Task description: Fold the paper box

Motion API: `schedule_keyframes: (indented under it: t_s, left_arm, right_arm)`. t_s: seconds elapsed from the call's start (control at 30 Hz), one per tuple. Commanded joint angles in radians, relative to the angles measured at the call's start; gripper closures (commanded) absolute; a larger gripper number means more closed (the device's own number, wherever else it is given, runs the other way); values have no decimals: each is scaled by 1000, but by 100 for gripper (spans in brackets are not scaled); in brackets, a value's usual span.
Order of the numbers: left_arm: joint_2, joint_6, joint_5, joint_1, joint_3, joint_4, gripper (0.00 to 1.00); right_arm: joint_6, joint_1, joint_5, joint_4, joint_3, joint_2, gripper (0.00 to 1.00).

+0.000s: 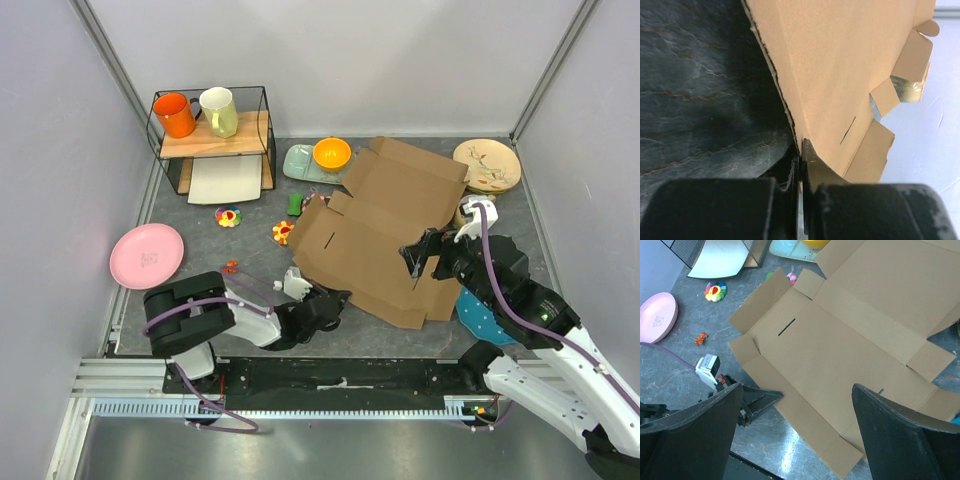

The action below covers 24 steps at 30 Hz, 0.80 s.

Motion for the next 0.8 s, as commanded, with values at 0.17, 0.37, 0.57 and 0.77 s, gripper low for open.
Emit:
schedule_keyframes:
  t_s: [0.17, 0.37, 0.57, 0.77]
  left_arm:
    - [-492, 537, 47, -2, 67, -347, 98]
    - [-766, 794, -19, -1, 218, -597, 98]
    - [-836, 1058, 58, -1, 399, -672, 98]
    - [-829, 1192, 283, 1, 603, -777, 98]
  right_arm:
    - [-43, 1, 12, -82, 186, 9, 2]
    - [-81, 1, 24, -118, 324, 25, 2]
    - [-68, 1, -5, -125, 361, 25, 2]
    - [-60, 1, -36, -135, 379, 16, 2]
